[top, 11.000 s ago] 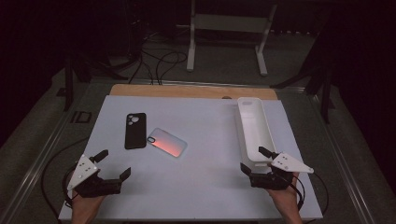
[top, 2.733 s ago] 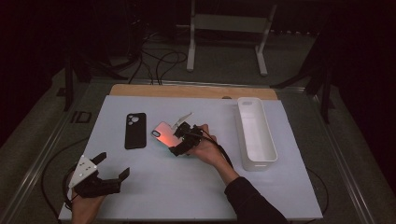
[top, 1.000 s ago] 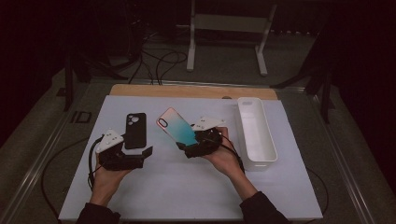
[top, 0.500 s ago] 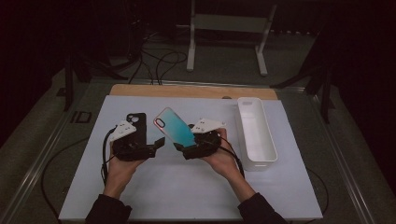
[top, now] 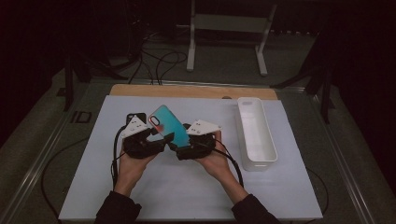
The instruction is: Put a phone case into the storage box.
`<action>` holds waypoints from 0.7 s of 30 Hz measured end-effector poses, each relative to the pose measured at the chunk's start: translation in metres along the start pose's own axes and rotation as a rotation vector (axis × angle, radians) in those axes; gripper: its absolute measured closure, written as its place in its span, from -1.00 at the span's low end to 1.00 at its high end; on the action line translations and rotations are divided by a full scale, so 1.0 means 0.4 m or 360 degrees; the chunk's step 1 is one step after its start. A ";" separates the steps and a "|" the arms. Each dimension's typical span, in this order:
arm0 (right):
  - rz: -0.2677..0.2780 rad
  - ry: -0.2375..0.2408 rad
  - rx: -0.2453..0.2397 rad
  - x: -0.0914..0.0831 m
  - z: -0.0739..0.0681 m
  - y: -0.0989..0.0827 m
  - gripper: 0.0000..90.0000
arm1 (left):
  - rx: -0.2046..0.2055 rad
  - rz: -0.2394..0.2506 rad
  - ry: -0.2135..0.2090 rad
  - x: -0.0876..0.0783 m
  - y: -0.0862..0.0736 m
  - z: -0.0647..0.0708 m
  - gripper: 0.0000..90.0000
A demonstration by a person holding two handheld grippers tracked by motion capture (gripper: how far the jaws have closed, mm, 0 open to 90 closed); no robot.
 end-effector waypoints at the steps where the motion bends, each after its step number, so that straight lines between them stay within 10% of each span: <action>1: 0.0000 0.0000 0.0000 0.000 0.000 0.000 -0.62 | 0.0000 0.0000 0.0000 0.000 0.000 0.000 0.17; 9: 0.0025 0.0004 0.0004 0.017 -0.021 0.005 -0.62 | -0.0010 0.0014 -0.0057 0.008 0.001 0.008 0.69; 21: -0.0043 -0.0036 -0.0002 0.036 -0.029 -0.005 -0.67 | 0.0034 -0.0020 -0.0032 0.019 -0.002 0.019 0.91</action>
Point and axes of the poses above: each handheld gripper's, and its own axes: x roughly forward along the jaws, y roughly out of its top, z roughly to its right, the point moved 6 cm from there along x, roughly forward along the jaws, and after that the axes turned 6 degrees about -x, right-handed, at the moved point
